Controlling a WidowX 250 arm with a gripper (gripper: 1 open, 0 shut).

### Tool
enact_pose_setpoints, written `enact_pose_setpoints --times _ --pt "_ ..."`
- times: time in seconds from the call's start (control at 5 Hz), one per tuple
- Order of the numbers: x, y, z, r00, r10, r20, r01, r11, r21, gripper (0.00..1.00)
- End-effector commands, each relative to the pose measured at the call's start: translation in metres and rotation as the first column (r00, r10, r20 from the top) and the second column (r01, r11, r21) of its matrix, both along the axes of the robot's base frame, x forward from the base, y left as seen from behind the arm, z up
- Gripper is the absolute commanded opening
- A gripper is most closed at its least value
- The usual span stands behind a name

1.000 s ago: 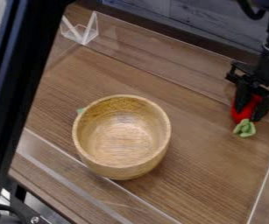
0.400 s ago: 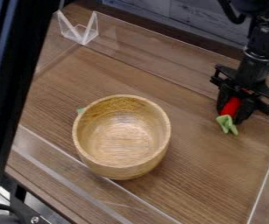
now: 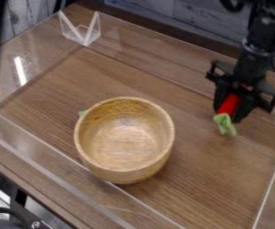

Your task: Move the red object to the right side of the table

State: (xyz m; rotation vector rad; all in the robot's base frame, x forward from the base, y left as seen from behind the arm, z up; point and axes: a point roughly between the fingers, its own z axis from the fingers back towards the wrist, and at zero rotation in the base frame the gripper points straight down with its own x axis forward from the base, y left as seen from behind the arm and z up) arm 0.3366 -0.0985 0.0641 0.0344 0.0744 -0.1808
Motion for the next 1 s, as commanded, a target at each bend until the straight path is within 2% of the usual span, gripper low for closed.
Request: enact_pose_setpoints --times 0.0,0.2,0.4,0.6,0.8 --pt "-0.026 -0.018 0.028 0.996 0.018 0.084 -0.015 0.999 -0.036 0.00" --pt "-0.047 -0.024 0.042 0.996 -0.011 0.085 0.014 0.999 -0.033 0.00" --pt "-0.066 -0.028 0.044 0.996 -0.032 0.079 0.035 0.999 -0.035 0.00" --pt "-0.079 -0.031 0.043 0.996 -0.059 0.072 0.062 0.997 -0.039 0.00" --pt "-0.084 -0.024 0.036 0.997 -0.022 0.069 0.025 0.999 -0.043 0.00"
